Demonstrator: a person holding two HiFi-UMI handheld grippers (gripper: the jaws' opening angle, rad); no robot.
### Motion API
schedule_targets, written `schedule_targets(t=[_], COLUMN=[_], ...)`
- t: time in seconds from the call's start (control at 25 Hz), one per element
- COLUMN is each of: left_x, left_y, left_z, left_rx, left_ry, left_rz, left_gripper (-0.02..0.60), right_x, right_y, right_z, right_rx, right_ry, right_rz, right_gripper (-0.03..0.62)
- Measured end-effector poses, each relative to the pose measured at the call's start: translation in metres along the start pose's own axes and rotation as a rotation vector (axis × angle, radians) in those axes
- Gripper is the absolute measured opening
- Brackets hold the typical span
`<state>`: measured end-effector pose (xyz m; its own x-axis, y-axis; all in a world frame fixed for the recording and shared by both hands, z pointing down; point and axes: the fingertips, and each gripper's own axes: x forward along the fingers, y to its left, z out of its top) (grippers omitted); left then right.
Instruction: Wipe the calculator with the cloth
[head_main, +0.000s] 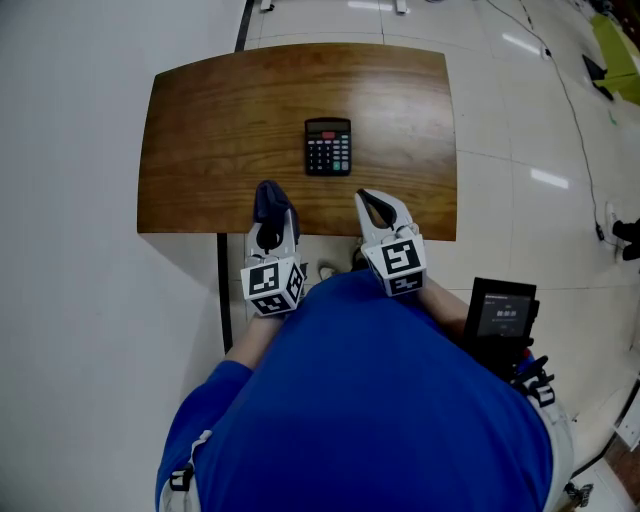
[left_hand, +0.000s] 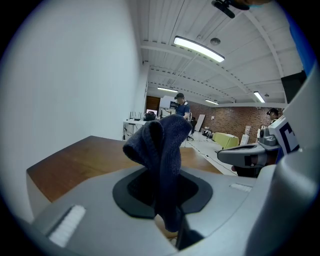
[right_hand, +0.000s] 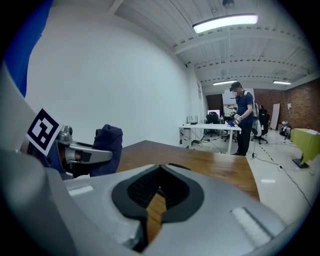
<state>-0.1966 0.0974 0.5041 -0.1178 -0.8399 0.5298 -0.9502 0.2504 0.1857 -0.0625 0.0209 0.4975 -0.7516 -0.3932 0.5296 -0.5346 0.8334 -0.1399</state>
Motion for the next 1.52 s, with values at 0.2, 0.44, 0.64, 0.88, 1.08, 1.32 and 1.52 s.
schedule_targets(t=[0.2, 0.44, 0.64, 0.88, 1.08, 1.32, 1.52], left_x=[0.026, 0.037, 0.046, 0.078, 0.106, 0.135, 0.159], left_y=[-0.006, -0.001, -0.003, 0.0, -0.011, -0.043, -0.071], left_z=[0.03, 0.043, 0.052, 0.057, 0.062, 0.06, 0.051], left_rx=[0.105, 0.106, 0.113, 0.119, 0.143, 0.202, 0.269], left_ry=[-0.114, -0.125, -0.102, -0.05, -0.005, 0.048, 0.114], left_rz=[-0.031, -0.021, -0.051, -0.103, -0.163, -0.256, -0.308], left_gripper=[0.061, 0.061, 0.061, 0.061, 0.061, 0.061, 0.061], right_x=[0.003, 0.003, 0.002, 0.01, 0.016, 0.021, 0.023], right_y=[-0.027, -0.038, -0.044, -0.059, -0.067, -0.069, -0.077], right_z=[0.012, 0.014, 0.014, 0.016, 0.018, 0.017, 0.017], right_rx=[-0.016, -0.023, -0.011, 0.015, 0.041, 0.06, 0.082], right_ry=[-0.144, -0.145, -0.114, -0.078, -0.044, -0.021, -0.008], right_rz=[-0.063, -0.078, -0.105, -0.165, -0.201, -0.224, -0.246], right_gripper=[0.002, 0.002, 0.003, 0.003, 0.003, 0.003, 0.003])
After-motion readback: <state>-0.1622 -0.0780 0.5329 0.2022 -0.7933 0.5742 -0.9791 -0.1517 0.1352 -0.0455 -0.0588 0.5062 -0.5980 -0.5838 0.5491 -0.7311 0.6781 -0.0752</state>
